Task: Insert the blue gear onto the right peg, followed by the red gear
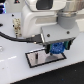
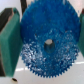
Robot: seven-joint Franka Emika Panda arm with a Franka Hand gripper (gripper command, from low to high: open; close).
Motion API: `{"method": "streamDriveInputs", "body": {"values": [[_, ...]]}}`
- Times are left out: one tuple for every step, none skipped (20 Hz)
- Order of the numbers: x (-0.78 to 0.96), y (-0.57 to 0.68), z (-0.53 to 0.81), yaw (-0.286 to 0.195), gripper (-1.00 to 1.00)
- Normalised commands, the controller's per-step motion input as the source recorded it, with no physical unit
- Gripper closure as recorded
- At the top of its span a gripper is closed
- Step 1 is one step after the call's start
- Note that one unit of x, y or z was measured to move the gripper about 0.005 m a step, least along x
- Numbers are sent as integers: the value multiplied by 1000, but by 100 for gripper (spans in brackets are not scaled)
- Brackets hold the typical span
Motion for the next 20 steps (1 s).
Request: {"method": "streamDriveInputs", "body": {"values": [[105,-69,336,0,100],[86,-61,454,0,100],[107,-40,234,0,100],[59,-4,41,0,100],[89,-120,337,0,100],[78,-85,116,0,100],[115,-167,54,0,100],[61,-191,-63,0,100],[110,133,-65,0,100],[130,-161,-35,0,100],[116,-137,-75,0,100],[145,-260,-109,0,100],[162,-156,-65,0,100],[49,-241,-126,0,100],[135,-172,-91,0,100],[156,-163,-63,0,100],[84,-166,-29,0,100],[153,-132,11,0,100],[52,-85,-113,0,100],[128,-21,-82,0,100]]}}
